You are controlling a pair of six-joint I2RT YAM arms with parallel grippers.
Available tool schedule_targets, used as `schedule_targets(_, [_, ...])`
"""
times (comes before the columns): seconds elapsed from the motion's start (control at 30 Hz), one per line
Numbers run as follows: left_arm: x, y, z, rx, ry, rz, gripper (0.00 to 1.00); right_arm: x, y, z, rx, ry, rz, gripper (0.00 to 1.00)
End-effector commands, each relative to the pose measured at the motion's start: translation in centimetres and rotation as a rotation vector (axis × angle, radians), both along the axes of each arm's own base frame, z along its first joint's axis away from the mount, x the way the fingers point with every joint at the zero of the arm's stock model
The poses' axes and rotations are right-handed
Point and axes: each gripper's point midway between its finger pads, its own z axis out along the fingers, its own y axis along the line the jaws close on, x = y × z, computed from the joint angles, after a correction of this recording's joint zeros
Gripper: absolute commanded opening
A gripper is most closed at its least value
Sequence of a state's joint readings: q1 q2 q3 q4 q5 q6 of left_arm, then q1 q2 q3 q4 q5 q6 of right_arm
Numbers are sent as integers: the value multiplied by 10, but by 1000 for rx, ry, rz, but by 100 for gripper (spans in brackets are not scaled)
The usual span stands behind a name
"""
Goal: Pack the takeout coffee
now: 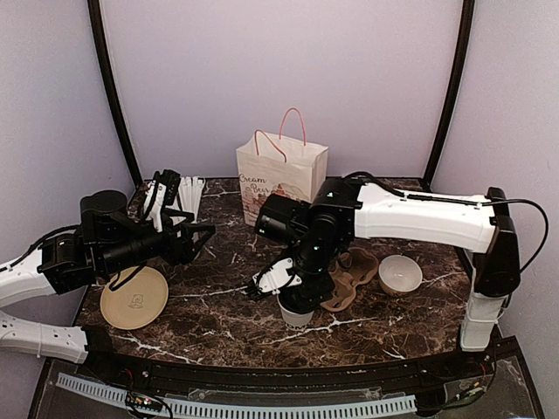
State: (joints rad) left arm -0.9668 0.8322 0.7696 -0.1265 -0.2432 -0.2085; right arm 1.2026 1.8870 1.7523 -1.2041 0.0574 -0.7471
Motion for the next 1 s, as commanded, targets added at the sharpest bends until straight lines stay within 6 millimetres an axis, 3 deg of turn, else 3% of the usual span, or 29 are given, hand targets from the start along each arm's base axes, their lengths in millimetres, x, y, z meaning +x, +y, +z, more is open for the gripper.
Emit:
schedule_targets(0.0, [0,-2,17,-36,-30,-10,69,5,0,1,-1,-17,-10,70])
schedule_targets(0.57, [-4,4,12,-33,-29,-11,69,12,7,-10,-18,0,-29,73])
schedule_targets(0.97, [-4,2,4,-34,-4,-13,69,17,6,1,16,-3,-44,87])
